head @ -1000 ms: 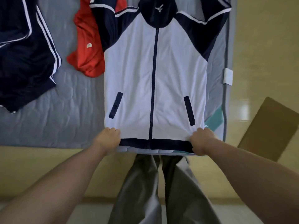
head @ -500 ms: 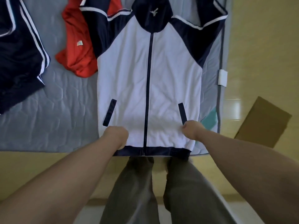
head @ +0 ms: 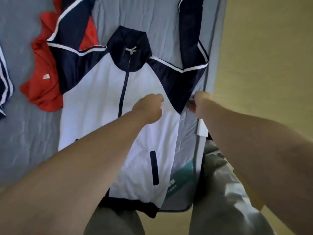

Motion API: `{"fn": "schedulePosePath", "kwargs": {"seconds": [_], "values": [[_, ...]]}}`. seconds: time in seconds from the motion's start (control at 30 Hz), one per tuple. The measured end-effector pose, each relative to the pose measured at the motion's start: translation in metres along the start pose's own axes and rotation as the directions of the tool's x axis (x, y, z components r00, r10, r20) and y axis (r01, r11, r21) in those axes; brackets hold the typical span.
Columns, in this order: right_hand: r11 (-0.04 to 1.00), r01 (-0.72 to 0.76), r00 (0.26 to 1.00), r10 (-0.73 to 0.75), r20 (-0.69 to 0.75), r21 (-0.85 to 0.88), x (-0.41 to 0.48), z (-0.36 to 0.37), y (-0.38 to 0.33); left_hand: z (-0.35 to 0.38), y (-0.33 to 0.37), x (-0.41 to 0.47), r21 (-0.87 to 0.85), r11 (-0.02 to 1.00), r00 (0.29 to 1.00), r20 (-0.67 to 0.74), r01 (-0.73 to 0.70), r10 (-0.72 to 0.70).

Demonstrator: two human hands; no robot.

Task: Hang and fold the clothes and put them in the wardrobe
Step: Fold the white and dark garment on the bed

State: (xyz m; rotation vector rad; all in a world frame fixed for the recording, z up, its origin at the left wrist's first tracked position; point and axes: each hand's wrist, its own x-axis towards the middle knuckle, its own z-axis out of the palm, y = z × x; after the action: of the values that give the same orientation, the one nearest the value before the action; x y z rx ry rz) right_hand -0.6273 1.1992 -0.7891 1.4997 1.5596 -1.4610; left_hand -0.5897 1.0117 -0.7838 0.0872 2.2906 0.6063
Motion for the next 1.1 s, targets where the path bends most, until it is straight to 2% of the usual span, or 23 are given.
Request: {"fn": "schedulePosePath", "kwargs": {"seconds": [0.1, 0.17, 0.27, 0.33, 0.43, 0.53, 0.67, 0.73, 0.77, 0.8, 0.83, 0.87, 0.9, 0.93, 0.97, 1.0, 1.03, 1.07, 1.1], "values": [[0.974, -0.178, 0.954, 0.137, 0.267, 0.137, 0.037, 0.005, -0.018, 0.020, 0.016, 0.055, -0.293, 0.944, 0.971, -0.135, 0.151, -0.197], [0.947, -0.274, 0.852, 0.159, 0.499, 0.166, 0.043, 0.000, -0.032, 0.030, 0.023, 0.079, -0.421, 0.867, 0.916, -0.168, 0.267, -0.363], [0.880, -0.380, 0.668, 0.049, 0.743, 0.284, 0.049, -0.020, -0.047, 0.044, 0.026, 0.100, -0.507, 0.777, 0.857, -0.134, 0.373, -0.498], [0.812, -0.425, 0.608, -0.071, 0.791, 0.400, 0.057, -0.032, -0.061, 0.048, 0.030, 0.106, -0.541, 0.738, 0.831, -0.120, 0.405, -0.544], [0.707, -0.488, 0.556, -0.201, 0.807, 0.512, 0.061, -0.041, -0.083, 0.047, 0.032, 0.113, -0.474, 0.748, 0.807, -0.120, 0.464, -0.578], [0.642, -0.510, 0.579, -0.236, 0.781, 0.572, 0.055, -0.043, -0.099, 0.042, 0.033, 0.117, -0.451, 0.740, 0.804, -0.079, 0.498, -0.589], [0.596, -0.534, 0.645, -0.172, 0.745, 0.600, 0.039, -0.039, -0.105, 0.041, 0.036, 0.114, -0.464, 0.729, 0.802, -0.063, 0.503, -0.594], [0.633, -0.448, 0.723, -0.159, 0.673, 0.631, 0.023, -0.032, -0.104, 0.040, 0.039, 0.111, -0.562, 0.677, 0.796, -0.053, 0.475, -0.603], [0.675, -0.354, 0.789, -0.157, 0.594, 0.648, 0.015, -0.026, -0.102, 0.040, 0.041, 0.107, -0.661, 0.601, 0.787, -0.027, 0.449, -0.617], [0.749, -0.198, 0.846, -0.195, 0.496, 0.633, 0.006, -0.020, -0.097, 0.039, 0.042, 0.101, -0.775, 0.481, 0.776, 0.019, 0.410, -0.631], [0.842, 0.065, 0.886, -0.296, 0.358, 0.535, -0.002, -0.013, -0.091, 0.037, 0.043, 0.093, -0.871, 0.327, 0.769, 0.085, 0.366, -0.634], [0.858, 0.398, 0.849, -0.479, 0.224, 0.325, -0.012, -0.005, -0.081, 0.035, 0.041, 0.083, -0.934, 0.160, 0.768, 0.156, 0.320, -0.621], [0.712, 0.700, 0.694, -0.697, 0.183, 0.057, -0.021, 0.004, -0.067, 0.033, 0.037, 0.072, -0.962, 0.006, 0.772, 0.217, 0.274, -0.597], [0.461, 0.874, 0.486, -0.841, 0.237, -0.156, -0.030, 0.013, -0.049, 0.031, 0.030, 0.059, -0.965, -0.134, 0.783, 0.262, 0.227, -0.564], [0.229, 0.931, 0.319, -0.888, 0.330, -0.284, -0.041, 0.022, -0.028, 0.028, 0.020, 0.046, -0.951, -0.265, 0.802, 0.283, 0.162, -0.526], [0.046, 0.930, 0.214, -0.874, 0.436, -0.364, -0.050, 0.032, -0.005, 0.026, 0.008, 0.031, -0.921, -0.383, 0.824, 0.271, 0.071, -0.498], [-0.120, 0.901, 0.146, -0.820, 0.553, -0.416, -0.055, 0.039, 0.020, 0.024, -0.007, 0.015, -0.878, -0.477, 0.834, 0.237, -0.035, -0.498], [-0.298, 0.847, 0.115, -0.706, 0.699, -0.440, -0.056, 0.044, 0.046, 0.023, -0.022, -0.002, -0.830, -0.540, 0.818, 0.211, -0.139, -0.535], [-0.465, 0.783, 0.133, -0.522, 0.842, -0.413, -0.052, 0.044, 0.071, 0.024, -0.039, -0.020, -0.790, -0.570, 0.773, 0.211, -0.226, -0.598]]}}
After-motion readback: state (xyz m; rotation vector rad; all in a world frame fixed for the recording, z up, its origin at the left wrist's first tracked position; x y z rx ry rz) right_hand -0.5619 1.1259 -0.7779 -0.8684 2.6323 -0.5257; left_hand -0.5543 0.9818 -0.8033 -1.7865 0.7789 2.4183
